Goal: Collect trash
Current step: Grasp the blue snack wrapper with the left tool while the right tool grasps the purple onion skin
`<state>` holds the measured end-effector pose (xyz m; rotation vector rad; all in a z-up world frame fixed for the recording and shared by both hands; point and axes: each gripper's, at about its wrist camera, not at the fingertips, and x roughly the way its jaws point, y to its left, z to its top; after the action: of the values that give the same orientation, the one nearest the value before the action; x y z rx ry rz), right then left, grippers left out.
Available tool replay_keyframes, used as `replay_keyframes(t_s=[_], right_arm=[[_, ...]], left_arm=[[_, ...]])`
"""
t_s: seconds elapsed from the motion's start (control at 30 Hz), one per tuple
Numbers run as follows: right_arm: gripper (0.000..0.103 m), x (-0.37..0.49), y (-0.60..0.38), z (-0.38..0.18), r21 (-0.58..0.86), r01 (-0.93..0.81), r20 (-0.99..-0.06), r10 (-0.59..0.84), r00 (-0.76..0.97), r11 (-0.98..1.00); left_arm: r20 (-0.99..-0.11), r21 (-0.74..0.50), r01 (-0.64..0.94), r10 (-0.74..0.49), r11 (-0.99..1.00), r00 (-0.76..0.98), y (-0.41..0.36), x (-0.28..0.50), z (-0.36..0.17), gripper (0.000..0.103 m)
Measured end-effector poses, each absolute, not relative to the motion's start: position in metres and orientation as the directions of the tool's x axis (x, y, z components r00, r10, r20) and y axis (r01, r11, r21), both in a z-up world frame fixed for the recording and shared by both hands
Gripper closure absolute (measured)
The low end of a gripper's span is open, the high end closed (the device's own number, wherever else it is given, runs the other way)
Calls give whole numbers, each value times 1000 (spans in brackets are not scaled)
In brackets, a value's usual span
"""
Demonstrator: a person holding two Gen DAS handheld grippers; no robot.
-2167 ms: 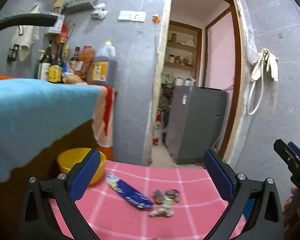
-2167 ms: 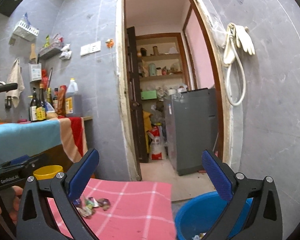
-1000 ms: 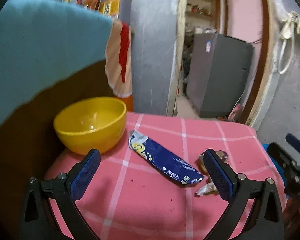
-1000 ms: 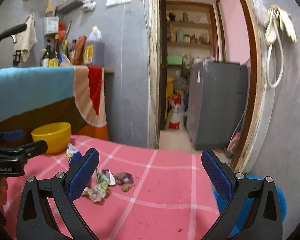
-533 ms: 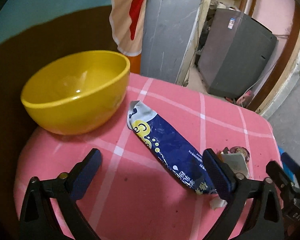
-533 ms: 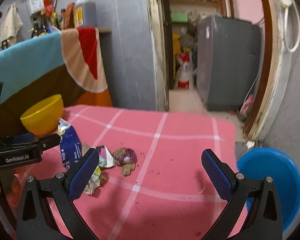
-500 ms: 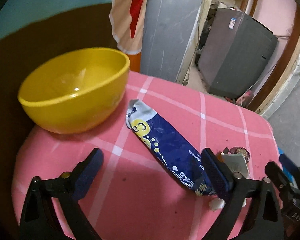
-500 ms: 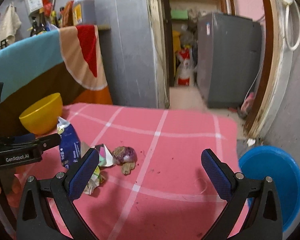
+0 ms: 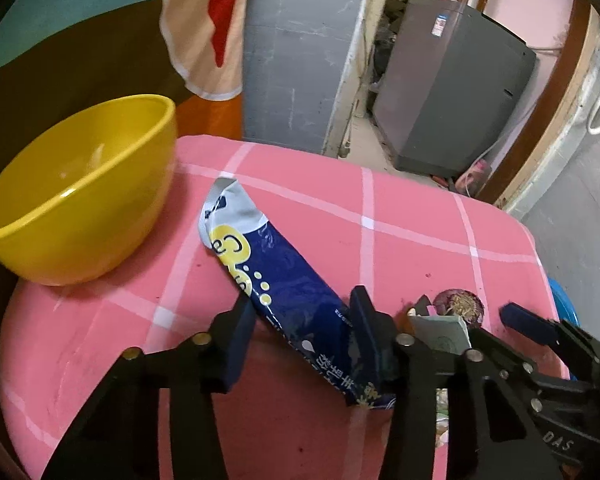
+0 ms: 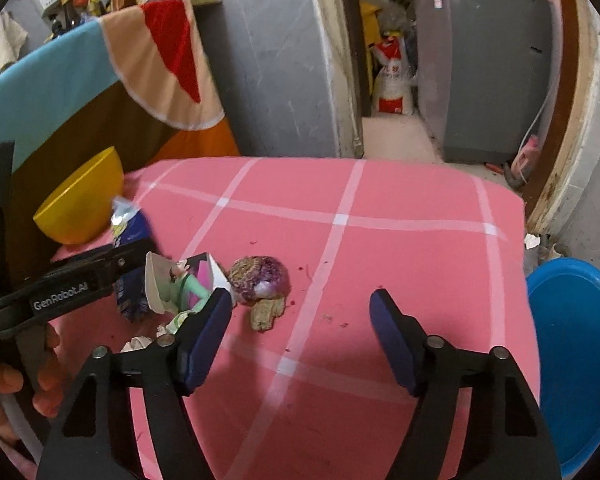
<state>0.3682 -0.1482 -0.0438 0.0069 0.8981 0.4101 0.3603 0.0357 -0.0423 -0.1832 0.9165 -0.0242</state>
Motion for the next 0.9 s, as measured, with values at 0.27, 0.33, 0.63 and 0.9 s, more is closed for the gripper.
replay_keyframes(t_s=[0.27,0.33,0.63,0.9], right_arm=[[44,386,-137,-48,174,-377,-786,359,504,910],[50,389,-135,-49,193,-390,-785,380,489,901],[78,390,-134,-51,315,-414,-749,492,444,854],[81,377,-137,-42,296,-421,-718,491,494,857]], left_arm=[[-788,-209,-27,-152,978,597,30,363,-48,81],[-788,-240,-22,-181,971,589,30,363,-48,90],[-765,-287,11,-236,958,600,28,352,-43,101],[-720,-301,19,-240,953,651,33,339,-29,102]])
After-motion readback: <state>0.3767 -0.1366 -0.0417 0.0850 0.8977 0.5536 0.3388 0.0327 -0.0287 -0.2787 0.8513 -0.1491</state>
